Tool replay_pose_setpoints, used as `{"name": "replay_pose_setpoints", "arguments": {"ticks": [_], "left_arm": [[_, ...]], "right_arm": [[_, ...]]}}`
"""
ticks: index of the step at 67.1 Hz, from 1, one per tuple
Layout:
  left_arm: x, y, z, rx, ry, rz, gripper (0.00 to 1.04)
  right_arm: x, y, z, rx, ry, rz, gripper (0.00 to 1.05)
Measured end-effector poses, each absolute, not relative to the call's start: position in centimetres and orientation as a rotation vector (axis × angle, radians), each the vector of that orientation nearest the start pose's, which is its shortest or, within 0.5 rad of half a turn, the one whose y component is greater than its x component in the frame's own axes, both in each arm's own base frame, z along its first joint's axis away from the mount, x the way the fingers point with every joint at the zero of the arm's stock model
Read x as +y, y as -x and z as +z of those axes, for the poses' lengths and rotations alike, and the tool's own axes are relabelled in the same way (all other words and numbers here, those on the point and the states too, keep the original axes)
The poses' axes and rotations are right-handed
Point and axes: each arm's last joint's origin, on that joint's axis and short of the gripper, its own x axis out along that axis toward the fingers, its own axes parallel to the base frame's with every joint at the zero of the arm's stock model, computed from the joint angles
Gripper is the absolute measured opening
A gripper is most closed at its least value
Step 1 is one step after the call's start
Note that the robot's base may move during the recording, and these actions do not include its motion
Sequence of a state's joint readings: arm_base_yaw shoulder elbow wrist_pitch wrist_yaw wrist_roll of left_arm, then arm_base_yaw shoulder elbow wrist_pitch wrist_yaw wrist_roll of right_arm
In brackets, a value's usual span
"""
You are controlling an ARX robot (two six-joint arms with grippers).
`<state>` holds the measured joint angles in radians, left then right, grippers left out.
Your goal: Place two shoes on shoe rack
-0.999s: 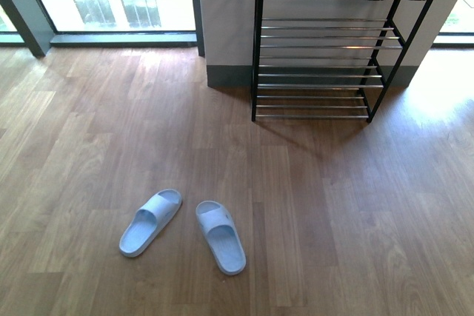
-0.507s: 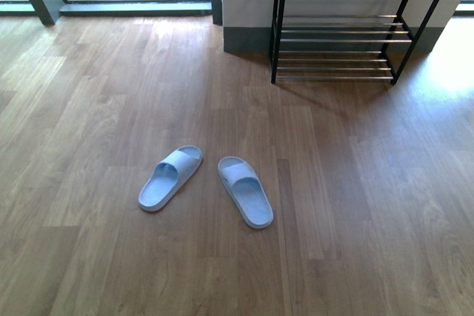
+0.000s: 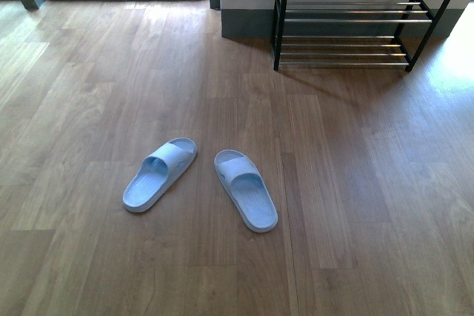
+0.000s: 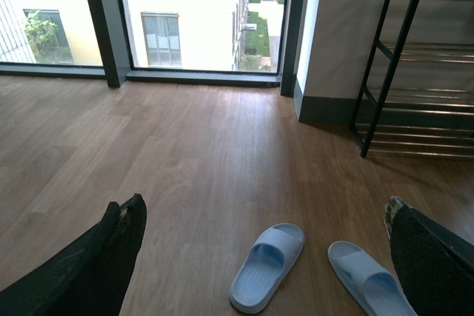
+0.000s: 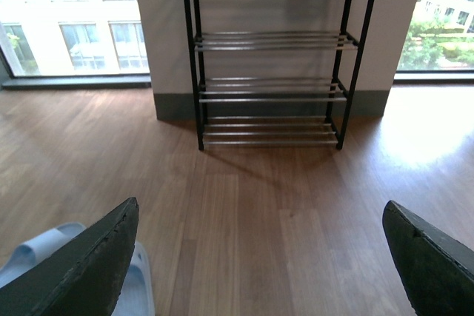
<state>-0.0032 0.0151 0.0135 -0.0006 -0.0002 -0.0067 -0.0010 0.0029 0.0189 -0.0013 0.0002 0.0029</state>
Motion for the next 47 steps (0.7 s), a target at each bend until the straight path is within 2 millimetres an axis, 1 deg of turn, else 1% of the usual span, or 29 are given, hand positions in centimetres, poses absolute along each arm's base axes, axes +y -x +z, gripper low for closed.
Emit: {"name": "replay_pose_setpoints", "arguments": {"ticks": [47], "left_arm": [[-0.02, -9.78, 16.69, 0.002, 0.007, 0.0, 0.95]], "right_arm": [[0.0, -9.67, 16.96, -0.015, -0.002, 0.003, 0.96]]}}
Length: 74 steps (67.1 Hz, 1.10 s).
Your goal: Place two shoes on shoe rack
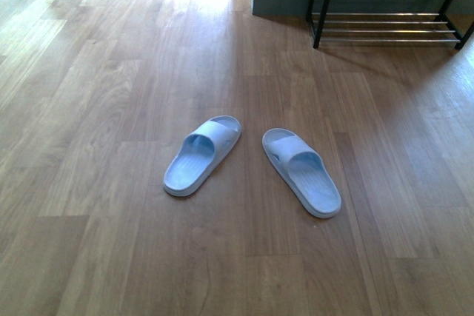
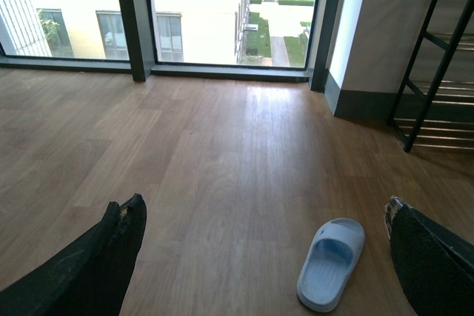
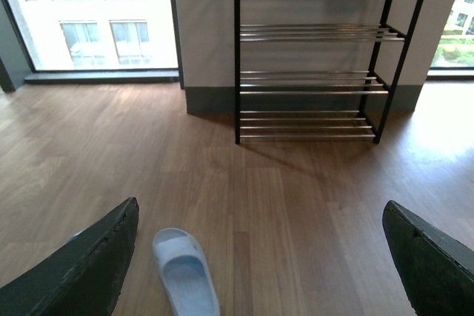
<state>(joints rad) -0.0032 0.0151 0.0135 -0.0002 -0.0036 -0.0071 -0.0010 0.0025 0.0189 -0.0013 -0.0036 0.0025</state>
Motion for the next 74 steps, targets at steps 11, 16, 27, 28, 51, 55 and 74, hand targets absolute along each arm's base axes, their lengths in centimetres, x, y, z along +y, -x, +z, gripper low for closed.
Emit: {"name": "replay_pose_setpoints", "arguments": {"ticks": [11, 16, 27, 28, 51, 55, 74], "left_arm": [[0.0, -9.8, 16.7, 0.002, 0.007, 0.0, 0.95], [0.0, -9.8, 16.7, 0.002, 0.007, -0.001, 0.95], [0.0, -9.8, 16.7, 0.002, 0.007, -0.001, 0.95], [0.0, -9.8, 16.7, 0.002, 0.007, -0.001, 0.95], [0.0, -9.8, 16.7, 0.002, 0.007, -0.002, 0.95], [0.0, -9.8, 16.7, 0.002, 0.007, -0.003, 0.95], [0.0, -9.8, 16.7, 0.002, 0.007, -0.003, 0.95]], "right_arm": [[0.0, -9.7, 17.0, -0.015, -0.002, 0.003, 0.96], [0.0, -9.7, 17.0, -0.015, -0.002, 0.002, 0.96], [0.0, -9.7, 17.0, -0.015, -0.002, 0.001, 0.96], [0.0, -9.7, 17.0, -0.015, -0.002, 0.002, 0.96], [2.6, -12.0, 15.6, 0.196, 0.0, 0.272, 0.96], [4.1, -13.6, 15.2, 0.246, 0.007, 0.302, 0.96], [10.9, -24.8, 7.5, 0.599, 0.108, 0.308, 0.96]]}}
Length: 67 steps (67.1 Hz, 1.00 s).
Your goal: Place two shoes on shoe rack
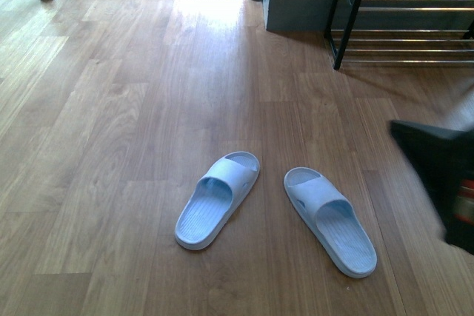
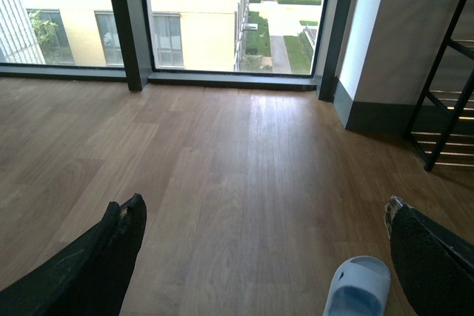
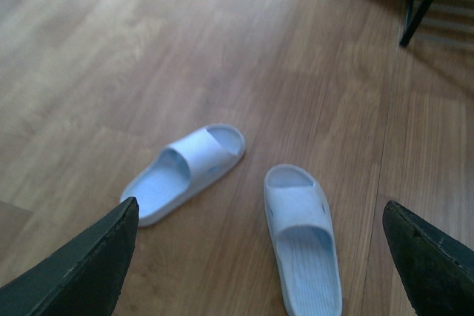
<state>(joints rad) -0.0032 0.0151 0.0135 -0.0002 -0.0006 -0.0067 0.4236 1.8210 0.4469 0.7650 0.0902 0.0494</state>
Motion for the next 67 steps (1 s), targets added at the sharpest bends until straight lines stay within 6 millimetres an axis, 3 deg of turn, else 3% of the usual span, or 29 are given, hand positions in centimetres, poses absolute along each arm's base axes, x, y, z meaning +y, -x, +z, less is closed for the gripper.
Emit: {"name": "replay_pose_setpoints", "arguments": {"ticks": [10, 23, 36, 53, 60, 67], "left_arm": [[0.0, -9.8, 16.7, 0.002, 0.007, -0.003, 0.95], [0.0, -9.8, 16.7, 0.002, 0.007, -0.003, 0.95], [0.0, -9.8, 16.7, 0.002, 0.007, -0.003, 0.95], [0.0, -9.8, 16.7, 0.002, 0.007, -0.003, 0.95], [0.0, -9.8, 16.7, 0.002, 0.007, -0.003, 0.95], [0.0, -9.8, 16.7, 0.002, 0.007, -0.003, 0.95]], "right_arm": [[12.0, -29.9, -0.4, 0.823, 0.251, 0.209, 0.96], [11.4, -35.4, -7.0, 0.907, 0.411, 0.073, 0.96], [10.1, -39.4, -12.7, 0.95, 0.543, -0.006, 0.96], [9.7, -41.4, -15.2, 0.971, 0.602, 0.037, 0.96], [9.7, -41.4, -15.0, 0.992, 0.585, 0.067, 0.96], [9.7, -41.0, -13.5, 0.984, 0.555, 0.125, 0.96]]}}
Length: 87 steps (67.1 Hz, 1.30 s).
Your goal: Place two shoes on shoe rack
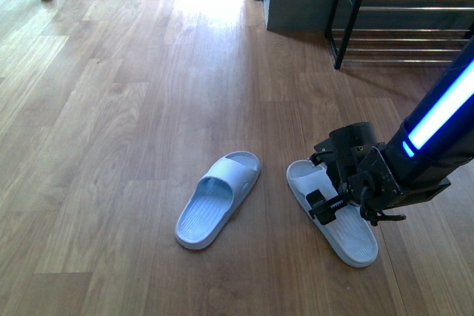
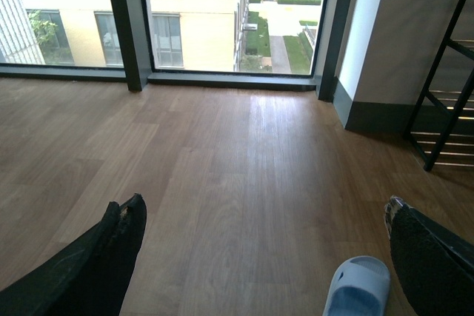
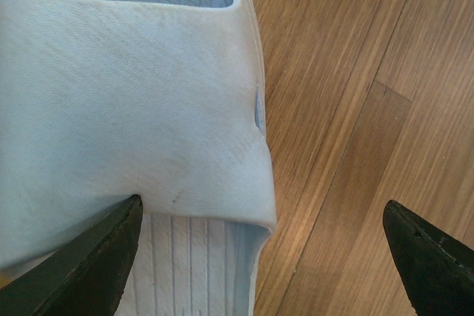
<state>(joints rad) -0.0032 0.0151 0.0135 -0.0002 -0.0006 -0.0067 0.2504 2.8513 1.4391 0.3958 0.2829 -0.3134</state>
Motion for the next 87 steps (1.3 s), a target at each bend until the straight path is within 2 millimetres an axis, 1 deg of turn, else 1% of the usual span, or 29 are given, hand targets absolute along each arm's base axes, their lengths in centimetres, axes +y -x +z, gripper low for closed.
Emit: {"name": "replay_pose_setpoints", "arguments": {"ticks": [6, 9, 21, 35, 40, 46, 52, 62, 67, 74, 79, 80, 86, 87], "left_arm": [[0.0, -9.8, 16.7, 0.002, 0.007, -0.003, 0.95], [0.0, -9.8, 16.7, 0.002, 0.007, -0.003, 0.95], [0.0, -9.8, 16.7, 0.002, 0.007, -0.003, 0.95], [0.0, -9.8, 16.7, 0.002, 0.007, -0.003, 0.95], [0.0, -9.8, 16.7, 0.002, 0.007, -0.003, 0.95], [0.0, -9.8, 16.7, 0.002, 0.007, -0.003, 0.95], [0.0, -9.8, 16.7, 0.002, 0.007, -0.003, 0.95], [0.0, -9.8, 16.7, 0.002, 0.007, -0.003, 0.95], [0.0, -9.8, 16.7, 0.002, 0.007, -0.003, 0.95], [0.0, -9.8, 16.7, 0.002, 0.007, -0.003, 0.95], [0.0, -9.8, 16.7, 0.002, 0.007, -0.003, 0.95], [0.0, -9.8, 16.7, 0.002, 0.007, -0.003, 0.95], [0.0, -9.8, 16.7, 0.002, 0.007, -0.003, 0.95], [0.0, -9.8, 16.7, 0.002, 0.007, -0.003, 0.95]], "right_arm": [[9.2, -40.5, -11.8, 0.972, 0.547, 0.208, 0.96], [9.1, -40.3, -11.7, 0.975, 0.548, 0.23, 0.96], [8.1, -40.0, -12.8, 1.029, 0.566, 0.258, 0.96], [7.6, -39.5, -13.0, 1.049, 0.541, 0.315, 0.96], [7.5, -39.9, -13.2, 1.045, 0.553, 0.308, 0.96], [7.4, -40.9, -13.9, 1.026, 0.546, 0.298, 0.96], [7.2, -41.9, -14.8, 1.009, 0.512, 0.289, 0.96], [7.4, -42.9, -15.8, 1.003, 0.473, 0.311, 0.96], [7.7, -43.2, -15.9, 0.991, 0.445, 0.326, 0.87], [8.3, -43.5, -15.8, 0.97, 0.414, 0.351, 0.69], [8.6, -43.5, -15.8, 0.962, 0.401, 0.364, 0.59], [8.8, -43.5, -15.8, 0.961, 0.398, 0.366, 0.55], [9.0, -43.4, -15.8, 0.958, 0.387, 0.375, 0.43], [9.1, -43.4, -15.8, 0.957, 0.387, 0.375, 0.4]]}}
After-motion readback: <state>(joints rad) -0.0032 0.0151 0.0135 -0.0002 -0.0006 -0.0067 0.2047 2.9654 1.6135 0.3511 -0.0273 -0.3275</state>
